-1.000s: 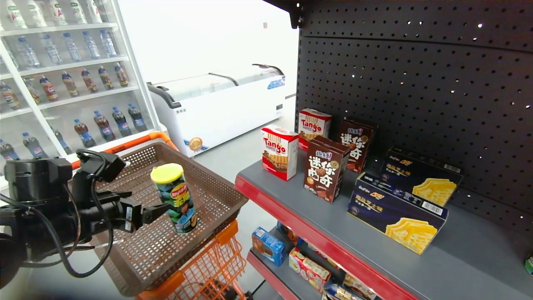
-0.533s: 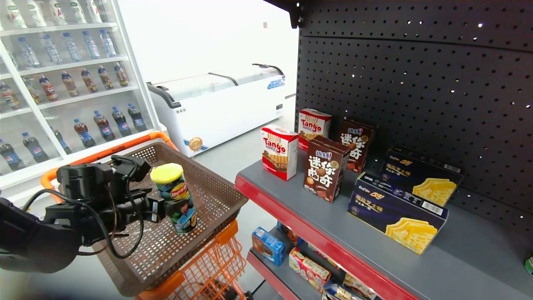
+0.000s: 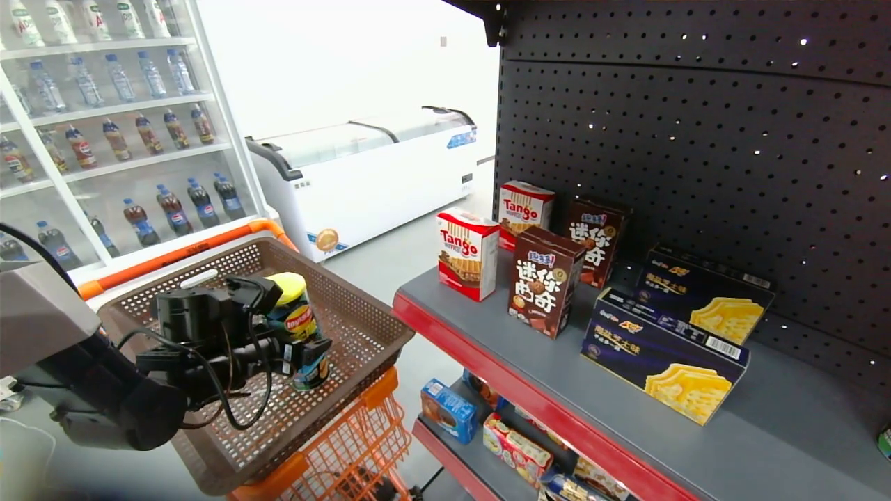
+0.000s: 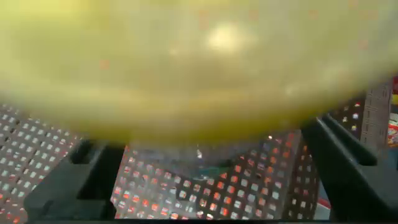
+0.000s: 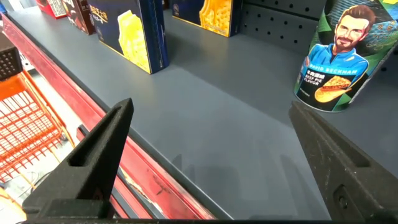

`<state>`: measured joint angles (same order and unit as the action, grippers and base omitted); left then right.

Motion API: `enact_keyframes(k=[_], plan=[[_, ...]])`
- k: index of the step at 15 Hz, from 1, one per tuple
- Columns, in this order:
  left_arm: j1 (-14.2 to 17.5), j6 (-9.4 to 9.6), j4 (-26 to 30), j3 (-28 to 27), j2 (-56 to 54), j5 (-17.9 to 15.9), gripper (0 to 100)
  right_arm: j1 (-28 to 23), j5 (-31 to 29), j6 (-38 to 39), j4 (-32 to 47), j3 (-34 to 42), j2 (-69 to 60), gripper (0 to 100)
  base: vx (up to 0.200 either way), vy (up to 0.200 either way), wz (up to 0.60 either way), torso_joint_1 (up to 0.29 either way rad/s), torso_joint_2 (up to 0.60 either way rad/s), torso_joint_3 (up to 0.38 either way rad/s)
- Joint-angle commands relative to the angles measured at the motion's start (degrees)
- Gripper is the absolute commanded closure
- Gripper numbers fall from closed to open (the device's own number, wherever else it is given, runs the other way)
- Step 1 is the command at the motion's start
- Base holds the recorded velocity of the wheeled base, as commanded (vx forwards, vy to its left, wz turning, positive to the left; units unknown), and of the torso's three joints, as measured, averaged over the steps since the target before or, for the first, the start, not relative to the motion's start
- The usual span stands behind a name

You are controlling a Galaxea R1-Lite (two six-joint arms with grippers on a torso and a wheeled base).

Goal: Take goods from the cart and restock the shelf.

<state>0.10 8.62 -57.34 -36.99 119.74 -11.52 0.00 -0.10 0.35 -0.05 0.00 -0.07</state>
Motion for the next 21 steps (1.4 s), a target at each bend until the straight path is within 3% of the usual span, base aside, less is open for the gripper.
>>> enact_keyframes(k=[1, 4, 5, 9, 10, 12, 15, 18, 19, 21], plan=[[-1.06, 0.61, -1.01, -1.51, 2.26, 1.15, 0, 0.00, 0.01, 0.00, 0.05, 0.00, 0.07, 0, 0.000, 0.000, 0.00, 0.000, 0.00, 0.000], [-2.21, -0.09, -1.45, -2.74, 2.87, 1.24, 0, 0.00, 0.01, 0.00, -0.04, 0.00, 0.07, 0, 0.000, 0.000, 0.00, 0.000, 0.00, 0.000], [-2.65, -0.18, -1.28, -3.97, 3.05, 2.12, 100, 0.00, 0.01, 0.00, -0.04, 0.00, 0.07, 0, 0.000, 0.000, 0.00, 0.000, 0.00, 0.000], [-2.65, -0.09, -0.66, -0.98, 0.85, 3.35, 100, 0.00, 0.01, 0.00, -0.04, 0.00, 0.07, 0, 0.000, 0.000, 0.00, 0.000, 0.00, 0.000], [-2.65, -0.88, -0.58, -0.02, -3.11, 3.26, 100, 0.00, 0.01, 0.00, -0.04, 0.00, 0.07, 0, 0.000, 0.000, 0.00, 0.000, 0.00, 0.000], [-3.00, -4.84, 1.18, -0.37, -10.75, 3.08, 100, 0.00, 0.01, 0.00, -0.04, 0.00, 0.07, 0, 0.000, 0.000, 0.00, 0.000, 0.00, 0.000], [-2.47, -5.02, 13.14, -1.60, -22.79, 3.61, 100, 0.00, 0.01, 0.00, -0.04, 0.00, 0.07, 0, 0.000, 0.000, 0.00, 0.000, 0.00, 0.000], [-2.38, -4.93, 19.38, -1.25, -29.65, 3.79, 100, 0.00, 0.01, 0.00, -0.04, 0.00, 0.07, 0, 0.000, 0.000, 0.00, 0.000, 0.00, 0.000], [-2.47, -5.10, 23.86, -1.16, -33.43, 3.70, 100, 0.00, 0.01, 0.00, -0.04, 0.00, 0.07, 0, 0.000, 0.000, 0.00, 0.000, 0.00, 0.000], [-3.44, -8.36, 33.88, -0.19, -42.22, 3.52, 100, 0.00, 0.01, 0.00, -0.04, 0.00, 0.07, 0, 0.000, 0.000, 0.00, 0.000, 0.00, 0.000]])
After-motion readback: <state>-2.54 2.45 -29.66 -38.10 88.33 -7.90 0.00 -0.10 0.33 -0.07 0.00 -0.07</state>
